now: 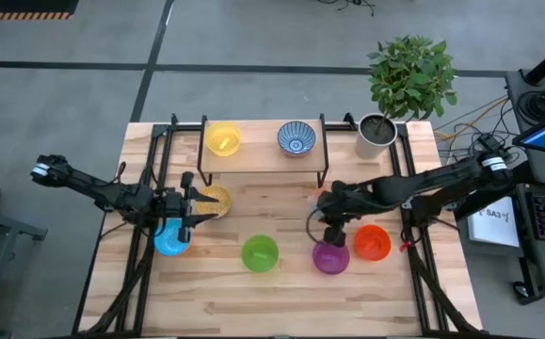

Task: Place and stack bowls onto a shelf
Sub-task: Stack the light blue bowl on the top of the red bowl on the shelf

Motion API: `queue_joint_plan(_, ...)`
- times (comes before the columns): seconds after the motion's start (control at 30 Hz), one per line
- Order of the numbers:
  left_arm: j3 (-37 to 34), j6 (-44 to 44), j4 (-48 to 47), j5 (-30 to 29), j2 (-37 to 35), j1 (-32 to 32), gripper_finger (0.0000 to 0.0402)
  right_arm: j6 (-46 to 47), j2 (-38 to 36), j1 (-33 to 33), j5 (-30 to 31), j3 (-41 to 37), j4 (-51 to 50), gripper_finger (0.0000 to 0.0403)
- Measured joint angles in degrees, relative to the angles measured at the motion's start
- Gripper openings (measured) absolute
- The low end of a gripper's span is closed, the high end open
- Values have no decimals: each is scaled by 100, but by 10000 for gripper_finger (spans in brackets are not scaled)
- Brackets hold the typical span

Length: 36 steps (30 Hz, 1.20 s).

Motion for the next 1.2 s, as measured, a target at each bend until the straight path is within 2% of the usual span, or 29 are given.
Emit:
queue_joint_plan(0.13, 0, 87, 167, -85, 2, 0, 157, -658, -136, 103, -362, 0, 1222, 28)
queue_joint_plan(0.27, 0, 148, 254, -89, 2, 0, 157, -1598, -134, 73, -259, 2, 2150, 28)
queue_joint_plan(0.33, 0, 148, 252, -89, 2, 0, 157, -2119, -133, -11, 53, 8, 2418, 28)
queue_joint_plan(0.5, 0, 148, 252, -90, 2, 0, 157, -3373, -95, -350, 1545, 389, 2352, 28)
queue_joint_plan(0.6, 0, 150, 250, -89, 4, 0, 157, -3953, -62, -702, 1692, 758, 2345, 28)
queue_joint_plan(0.73, 0, 168, 249, -91, 2, 0, 157, -4084, 171, -1367, 1552, 1371, 1714, 28)
queue_joint_plan(0.9, 0, 172, 224, -93, 2, 0, 157, -4126, 797, -2144, 826, 2270, 424, 28)
queue_joint_plan(1.0, 0, 178, 224, -93, 2, 0, 157, -4243, 1206, -2426, 715, 2800, -284, 28)
queue_joint_plan(1.2, 0, 253, 224, -93, 2, 0, 157, -4387, 1750, -2657, 585, 3421, -903, 29)
